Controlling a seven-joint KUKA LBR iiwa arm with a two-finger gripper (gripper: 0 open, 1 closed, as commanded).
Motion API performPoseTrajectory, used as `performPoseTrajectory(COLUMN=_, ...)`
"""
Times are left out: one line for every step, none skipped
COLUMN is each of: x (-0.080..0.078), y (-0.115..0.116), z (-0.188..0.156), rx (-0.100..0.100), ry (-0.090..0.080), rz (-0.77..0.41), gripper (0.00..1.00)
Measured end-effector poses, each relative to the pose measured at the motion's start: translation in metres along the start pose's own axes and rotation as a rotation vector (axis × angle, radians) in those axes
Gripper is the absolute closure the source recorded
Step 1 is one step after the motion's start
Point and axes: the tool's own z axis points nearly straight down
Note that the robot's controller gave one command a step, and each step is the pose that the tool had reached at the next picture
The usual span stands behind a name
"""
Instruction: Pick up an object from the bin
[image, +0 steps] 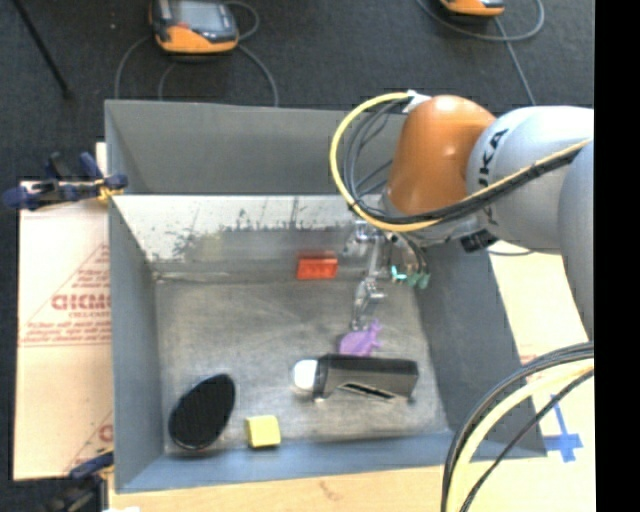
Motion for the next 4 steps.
performPoseTrajectory(x=-0.002, y=0.000, z=-0.005, rx=0.001, ry=-0.008, rz=0.000, gripper=0.00)
performPoseTrajectory(x=0.027, y=-0.004, z=0.019, rx=-0.001, ry=-0.015, rz=0.065, gripper=0.00)
performPoseTrajectory(x=0.048, y=0.009, z=0.050, rx=0.001, ry=-0.001, rz=0.062, gripper=0.00)
performPoseTrajectory(x=0.045, y=-0.005, z=0.060, rx=-0.001, ry=-0.009, rz=-0.221, gripper=0.00)
